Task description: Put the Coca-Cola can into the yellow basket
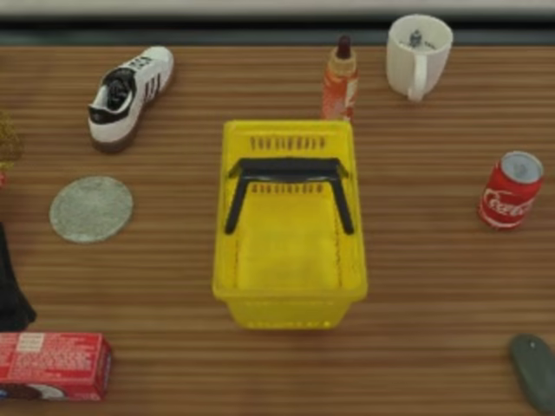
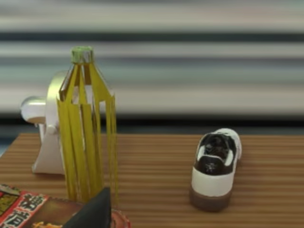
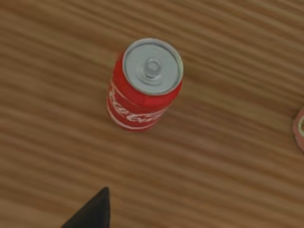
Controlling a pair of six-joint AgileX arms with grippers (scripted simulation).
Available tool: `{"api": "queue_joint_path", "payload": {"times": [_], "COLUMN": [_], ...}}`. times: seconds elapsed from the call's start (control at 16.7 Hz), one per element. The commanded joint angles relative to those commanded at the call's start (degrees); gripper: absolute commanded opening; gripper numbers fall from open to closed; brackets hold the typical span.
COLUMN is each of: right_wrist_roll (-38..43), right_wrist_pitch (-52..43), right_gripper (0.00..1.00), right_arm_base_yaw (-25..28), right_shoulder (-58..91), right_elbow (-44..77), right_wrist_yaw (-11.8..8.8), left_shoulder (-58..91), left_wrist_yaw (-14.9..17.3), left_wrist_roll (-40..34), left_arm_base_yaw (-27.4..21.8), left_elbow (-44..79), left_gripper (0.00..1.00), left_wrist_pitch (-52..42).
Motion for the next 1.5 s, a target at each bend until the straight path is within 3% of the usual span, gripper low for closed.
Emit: {"api": "queue_joint_path", "payload": {"times": [0.42, 0.72, 1.26, 1.5], "right_wrist_roll": [-11.2, -16.33, -17.7, -17.71], "right_wrist_pitch": [-21.96, -30.61, -32.29, -27.11], "right_gripper": [1.0, 1.0, 1.0, 1.0], "right_arm_base_yaw": [2.12, 3.16, 3.17, 3.42], "right_shoulder": [41.3, 59.37, 63.99, 65.39], "right_elbow": [33.08, 49.75, 53.92, 50.14], "right_wrist_yaw": [0.15, 0.1, 0.07, 0.07], "left_shoulder": [0.0, 0.0, 0.0, 0.0], "left_wrist_yaw": [0.0, 0.0, 0.0, 0.0], "left_wrist_roll": [0.0, 0.0, 0.0, 0.0], "left_arm_base_yaw": [0.0, 0.0, 0.0, 0.0], "left_elbow": [0.0, 0.0, 0.0, 0.0], "left_gripper": [1.0, 1.0, 1.0, 1.0], "left_wrist_pitch": [0.0, 0.0, 0.0, 0.0]}}
